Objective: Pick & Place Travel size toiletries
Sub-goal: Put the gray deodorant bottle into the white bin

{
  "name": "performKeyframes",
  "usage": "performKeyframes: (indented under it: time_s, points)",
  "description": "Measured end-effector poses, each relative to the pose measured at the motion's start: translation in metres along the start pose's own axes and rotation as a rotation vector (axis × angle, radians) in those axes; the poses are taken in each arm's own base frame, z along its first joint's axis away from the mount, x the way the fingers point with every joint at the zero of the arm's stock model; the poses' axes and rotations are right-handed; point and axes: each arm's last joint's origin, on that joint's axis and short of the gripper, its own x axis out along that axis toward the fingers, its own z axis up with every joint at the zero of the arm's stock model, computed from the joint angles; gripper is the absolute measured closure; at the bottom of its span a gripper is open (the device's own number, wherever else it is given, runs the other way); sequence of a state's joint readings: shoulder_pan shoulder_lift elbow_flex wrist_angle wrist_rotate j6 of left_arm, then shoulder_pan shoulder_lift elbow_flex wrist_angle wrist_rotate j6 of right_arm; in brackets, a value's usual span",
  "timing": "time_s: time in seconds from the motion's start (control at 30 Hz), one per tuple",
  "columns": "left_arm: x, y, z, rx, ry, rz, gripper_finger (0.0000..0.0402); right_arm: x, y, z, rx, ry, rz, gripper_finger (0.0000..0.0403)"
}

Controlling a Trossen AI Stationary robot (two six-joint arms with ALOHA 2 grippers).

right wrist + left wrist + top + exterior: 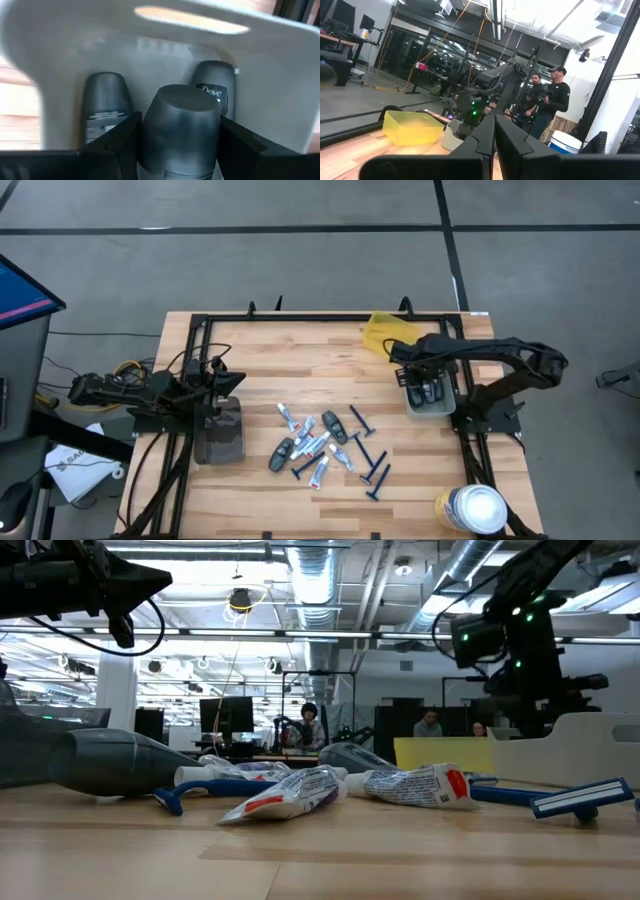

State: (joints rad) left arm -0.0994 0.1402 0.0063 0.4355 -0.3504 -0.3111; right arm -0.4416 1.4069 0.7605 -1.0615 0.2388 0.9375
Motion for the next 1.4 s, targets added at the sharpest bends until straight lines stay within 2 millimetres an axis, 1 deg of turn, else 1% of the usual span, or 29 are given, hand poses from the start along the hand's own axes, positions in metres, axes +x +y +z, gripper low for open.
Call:
performKeyframes:
  time_s: [0.13,0.23,0.47,0.6,0.7,0.77,0.9,1.03,1.17,1.23,1.4]
  points:
    - [0.0,0.0,0.0,0.0,0.0,0.0,0.0394,0.005,0.003,0.001,-0.034,0.001,-0.036,0.0184]
    - [0.0,0.0,0.0,0.0,0.0,-0.001,0.0394,0.006,0.004,0.002,-0.037,0.0,-0.039,0.0168]
    - [0.0,0.0,0.0,-0.001,-0.001,-0.002,0.0394,0.0,0.003,0.003,-0.044,-0.013,-0.025,0.016]
    - [0.0,0.0,0.0,-0.002,-0.002,-0.003,0.0394,-0.014,0.003,0.009,-0.051,-0.049,0.02,0.0159]
    - [0.0,0.0,0.0,-0.008,-0.002,-0.005,0.0394,-0.029,0.002,0.017,-0.037,-0.102,0.057,0.0159]
    - [0.0,0.0,0.001,-0.01,-0.006,-0.008,0.0394,-0.042,0.001,0.021,-0.019,-0.134,0.091,0.0159]
    - [0.0,0.0,0.001,-0.01,-0.007,-0.008,0.0394,-0.076,0.005,0.028,-0.006,-0.22,0.198,0.0158]
    - [0.0,0.0,0.001,-0.012,-0.01,-0.009,0.0394,-0.113,0.022,0.028,-0.09,-0.299,0.312,0.0158]
    - [0.0,0.0,0.001,-0.013,-0.014,-0.006,0.0394,-0.139,0.053,0.022,-0.201,-0.333,0.378,0.0158]
    - [0.0,0.0,0.001,-0.013,-0.015,-0.004,0.0394,-0.15,0.072,0.018,-0.266,-0.349,0.398,0.0158]
    - [0.0,0.0,0.001,-0.013,-0.016,-0.004,0.0394,-0.166,0.122,0.006,-0.452,-0.374,0.411,0.0158]
